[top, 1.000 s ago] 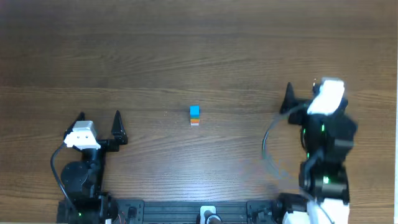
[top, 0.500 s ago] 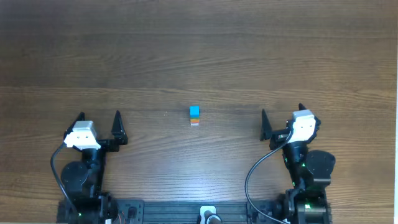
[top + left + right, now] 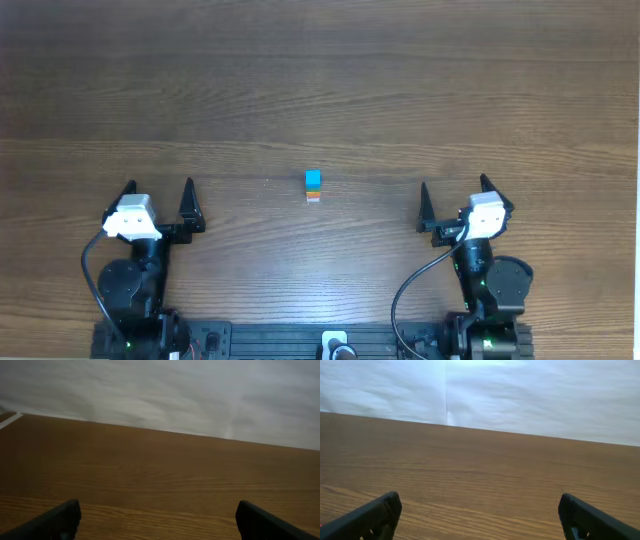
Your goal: Stack Cubes
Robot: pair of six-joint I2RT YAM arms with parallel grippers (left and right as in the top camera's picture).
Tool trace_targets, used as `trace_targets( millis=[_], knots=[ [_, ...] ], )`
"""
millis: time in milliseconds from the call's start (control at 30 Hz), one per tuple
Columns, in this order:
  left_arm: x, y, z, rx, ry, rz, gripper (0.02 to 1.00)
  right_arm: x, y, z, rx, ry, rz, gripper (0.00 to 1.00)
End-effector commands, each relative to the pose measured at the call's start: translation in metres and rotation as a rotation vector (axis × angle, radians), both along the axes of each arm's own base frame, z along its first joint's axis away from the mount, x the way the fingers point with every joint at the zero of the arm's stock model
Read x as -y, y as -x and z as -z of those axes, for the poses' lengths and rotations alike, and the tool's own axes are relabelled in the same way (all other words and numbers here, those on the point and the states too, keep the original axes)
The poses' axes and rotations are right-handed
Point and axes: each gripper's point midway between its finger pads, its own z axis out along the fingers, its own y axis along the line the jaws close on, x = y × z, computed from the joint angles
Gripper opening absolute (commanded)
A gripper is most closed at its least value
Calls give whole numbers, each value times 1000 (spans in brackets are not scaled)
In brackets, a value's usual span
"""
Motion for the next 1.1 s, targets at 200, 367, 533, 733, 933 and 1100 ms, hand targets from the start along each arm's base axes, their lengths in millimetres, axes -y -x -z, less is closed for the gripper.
trace_targets(
  millis=[200, 367, 533, 733, 933, 1100],
  knots=[
    [1, 0, 2, -2, -6, 9, 1000, 0, 0, 18, -33, 5, 3, 993],
    [1, 0, 2, -2, -6, 9, 1000, 2, 1, 26, -65, 5, 16, 993],
    [1, 0, 2, -2, -6, 9, 1000, 7, 1, 29, -78, 8, 44, 991],
    [1, 0, 2, -1, -6, 9, 1000, 7, 1, 30, -80, 7, 44, 991],
    [1, 0, 2, -2, -6, 9, 998, 7, 1, 30, -80, 7, 44, 993],
    [1, 0, 2, -2, -6, 9, 998, 7, 1, 30, -80, 7, 44, 991]
  ],
)
